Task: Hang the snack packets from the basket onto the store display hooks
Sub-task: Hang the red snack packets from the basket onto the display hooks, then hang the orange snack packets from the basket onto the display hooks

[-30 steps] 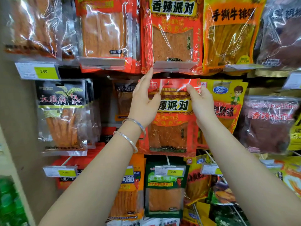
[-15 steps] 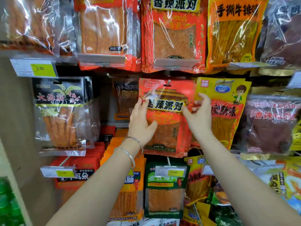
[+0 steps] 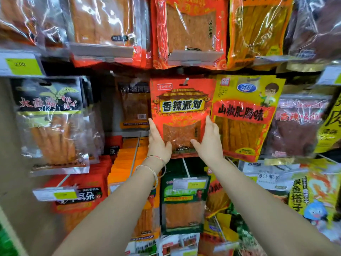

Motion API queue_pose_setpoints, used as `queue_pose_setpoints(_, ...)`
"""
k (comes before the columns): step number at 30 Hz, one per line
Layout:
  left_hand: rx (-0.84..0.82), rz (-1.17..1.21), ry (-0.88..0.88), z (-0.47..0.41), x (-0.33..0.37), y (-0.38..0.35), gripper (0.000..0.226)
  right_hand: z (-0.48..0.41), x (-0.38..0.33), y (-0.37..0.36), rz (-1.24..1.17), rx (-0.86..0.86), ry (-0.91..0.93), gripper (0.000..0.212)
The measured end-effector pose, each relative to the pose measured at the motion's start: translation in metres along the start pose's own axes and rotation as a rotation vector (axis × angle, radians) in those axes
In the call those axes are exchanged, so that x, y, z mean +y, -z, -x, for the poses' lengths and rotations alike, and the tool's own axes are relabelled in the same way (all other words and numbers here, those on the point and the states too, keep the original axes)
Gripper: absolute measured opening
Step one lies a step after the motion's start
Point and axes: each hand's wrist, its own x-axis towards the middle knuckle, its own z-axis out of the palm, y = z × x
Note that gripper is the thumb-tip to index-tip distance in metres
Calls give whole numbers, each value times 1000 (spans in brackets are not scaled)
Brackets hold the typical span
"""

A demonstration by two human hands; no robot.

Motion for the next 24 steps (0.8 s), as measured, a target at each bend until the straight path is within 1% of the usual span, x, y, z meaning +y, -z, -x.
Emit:
queue_pose_setpoints(3, -24, -25, 72, -7, 4, 2, 97, -6, -4, -1, 70, -33, -39, 96)
queue_pose_setpoints(7, -76, -23, 64, -7, 0, 5, 96, 1, -5, 3, 124, -90, -60, 90)
queue_pose_setpoints(10, -118, -69, 68, 0, -6, 11, 90, 20, -8, 12, 130, -123, -78, 75)
queue_pose_setpoints(14, -31, -64, 15, 28, -9, 20, 78, 59, -18, 31, 65, -89, -89, 48)
queue_pose_setpoints(17, 59, -7, -88, 70, -10, 31, 76, 98, -26, 42, -48, -112, -98, 33)
queue_pose_setpoints(20, 90, 66, -161, 131, -23, 46, 64, 151, -27, 49, -205, -210, -214, 23)
queue_pose_setpoints(21, 69, 79, -173, 155, -35, 51, 57, 173, -23, 49, -251, -256, -260, 21)
queue_pose_setpoints(23, -25, 70, -167, 210, -67, 57, 42, 223, -11, 45, -317, -360, -355, 16)
queue_pose_setpoints(24, -98, 71, -100, 240, -83, 59, 35, 251, -3, 42, -348, -411, -409, 16)
